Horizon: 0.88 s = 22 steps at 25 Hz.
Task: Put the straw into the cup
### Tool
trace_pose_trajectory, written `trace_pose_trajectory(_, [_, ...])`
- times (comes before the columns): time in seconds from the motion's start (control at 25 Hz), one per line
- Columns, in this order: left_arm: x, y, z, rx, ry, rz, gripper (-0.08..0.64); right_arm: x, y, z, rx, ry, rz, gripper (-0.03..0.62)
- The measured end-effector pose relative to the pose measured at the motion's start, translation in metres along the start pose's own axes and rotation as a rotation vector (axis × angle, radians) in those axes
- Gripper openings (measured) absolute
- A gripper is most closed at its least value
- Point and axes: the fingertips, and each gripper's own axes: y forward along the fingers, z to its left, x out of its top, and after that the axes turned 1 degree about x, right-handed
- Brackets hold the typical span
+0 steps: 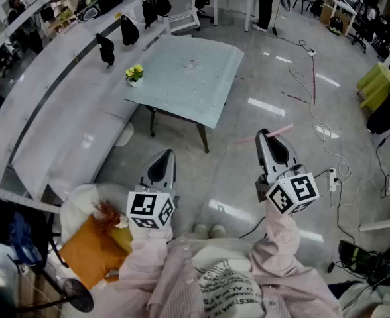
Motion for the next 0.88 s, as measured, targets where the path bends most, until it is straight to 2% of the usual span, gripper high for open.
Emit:
trace_pose_trajectory(0.28, [0.000,-0.001,-0.012,0.011,-0.009,-0.002,0.000,0.005,-0.012,-0.008,-0.003,0.006,-0.004,0.025])
trace_pose_trajectory(0.52, [-0.003,-0.002,-0.024,0.010,0.012,0.006,0.000,0.007,-0.021,-0.018,0.012,0.046,-0.051,0.025])
trace_pose_trajectory(0.72, [-0.006,0.002,-0.015,0.048,-0.003,0.004,0.000,0.005,-0.015,-0.022,0.032,0.054,-0.054,0.025])
trace_pose_trajectory(0.88, [-0.004,0.016,-0.012,0.046,-0.003,-0.003,0.000,0.007,-0.006,-0.029,0.038,0.047,-0.054,0.025])
